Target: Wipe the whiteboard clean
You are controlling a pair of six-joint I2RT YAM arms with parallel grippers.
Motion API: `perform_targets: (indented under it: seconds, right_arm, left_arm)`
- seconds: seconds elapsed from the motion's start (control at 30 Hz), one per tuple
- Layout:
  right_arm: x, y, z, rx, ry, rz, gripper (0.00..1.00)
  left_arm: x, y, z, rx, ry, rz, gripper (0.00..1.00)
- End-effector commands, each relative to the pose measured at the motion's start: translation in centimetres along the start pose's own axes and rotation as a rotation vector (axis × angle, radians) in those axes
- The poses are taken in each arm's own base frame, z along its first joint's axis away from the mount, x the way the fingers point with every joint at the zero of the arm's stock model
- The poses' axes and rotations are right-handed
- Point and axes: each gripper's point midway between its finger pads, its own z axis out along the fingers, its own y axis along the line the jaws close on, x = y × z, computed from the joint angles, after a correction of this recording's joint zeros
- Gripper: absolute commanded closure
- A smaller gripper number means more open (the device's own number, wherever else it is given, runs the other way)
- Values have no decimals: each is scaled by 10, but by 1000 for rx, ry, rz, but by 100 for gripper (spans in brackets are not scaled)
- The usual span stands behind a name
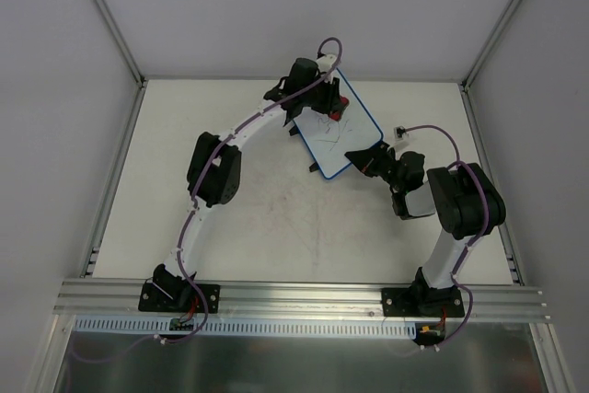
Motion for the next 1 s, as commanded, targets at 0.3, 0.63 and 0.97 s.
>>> perform_targets:
  seconds: [0.3, 0.63, 0.97]
  right_arm:
    - [-26, 45, 3, -186, -105, -176, 100]
    - [-26, 44, 3, -188, -102, -171, 100]
    - [-26, 44, 4, -186, -101, -173, 100]
  left_arm:
    - [30, 97, -26, -186, 56, -393, 100]
    - [41, 79, -22, -141, 93, -383, 100]
    - [33, 2, -8, 22, 104, -138, 100]
